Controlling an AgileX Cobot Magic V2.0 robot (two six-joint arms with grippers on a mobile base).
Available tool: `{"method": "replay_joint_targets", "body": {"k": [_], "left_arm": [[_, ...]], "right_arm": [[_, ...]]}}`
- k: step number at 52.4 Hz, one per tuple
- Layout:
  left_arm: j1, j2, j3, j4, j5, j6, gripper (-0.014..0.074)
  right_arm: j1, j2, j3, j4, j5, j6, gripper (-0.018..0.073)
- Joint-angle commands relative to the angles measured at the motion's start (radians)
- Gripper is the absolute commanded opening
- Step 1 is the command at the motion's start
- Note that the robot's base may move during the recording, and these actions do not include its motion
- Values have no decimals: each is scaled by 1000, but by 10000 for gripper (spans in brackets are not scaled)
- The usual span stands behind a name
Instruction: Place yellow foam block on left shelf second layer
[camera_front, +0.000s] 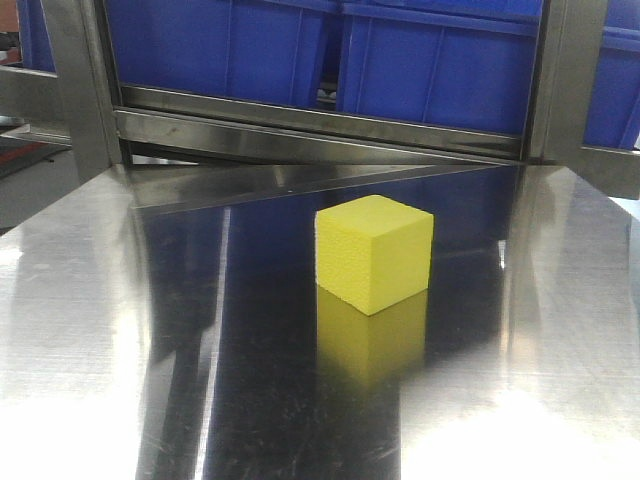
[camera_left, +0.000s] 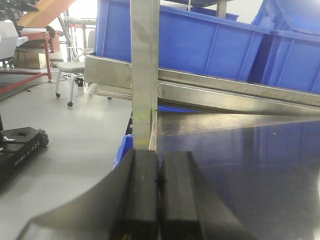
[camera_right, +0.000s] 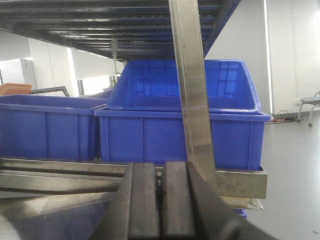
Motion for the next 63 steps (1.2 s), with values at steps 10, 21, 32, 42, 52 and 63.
{"method": "replay_joint_targets", "body": {"k": [10,21,32,42,52,63], "left_arm": [[-4,4,24,0,-81,-2,136],[-4,4,24,0,-81,-2,136],[-4,4,24,0,-81,-2,135],[-4,4,24,0,-81,-2,135],[-4,4,24,0,-81,-2,136],[-4,4,24,0,-81,-2,136]], "right_arm": [[-4,-21,-23,2,-90,-4,34],[-4,-21,-23,2,-90,-4,34],[-4,-21,-23,2,-92,-4,34],[-4,-21,-24,2,-116,-4,34],[-4,-20,-122,2,-44,-3,34],[-4,91,-397,-13,224,-3,34]]}}
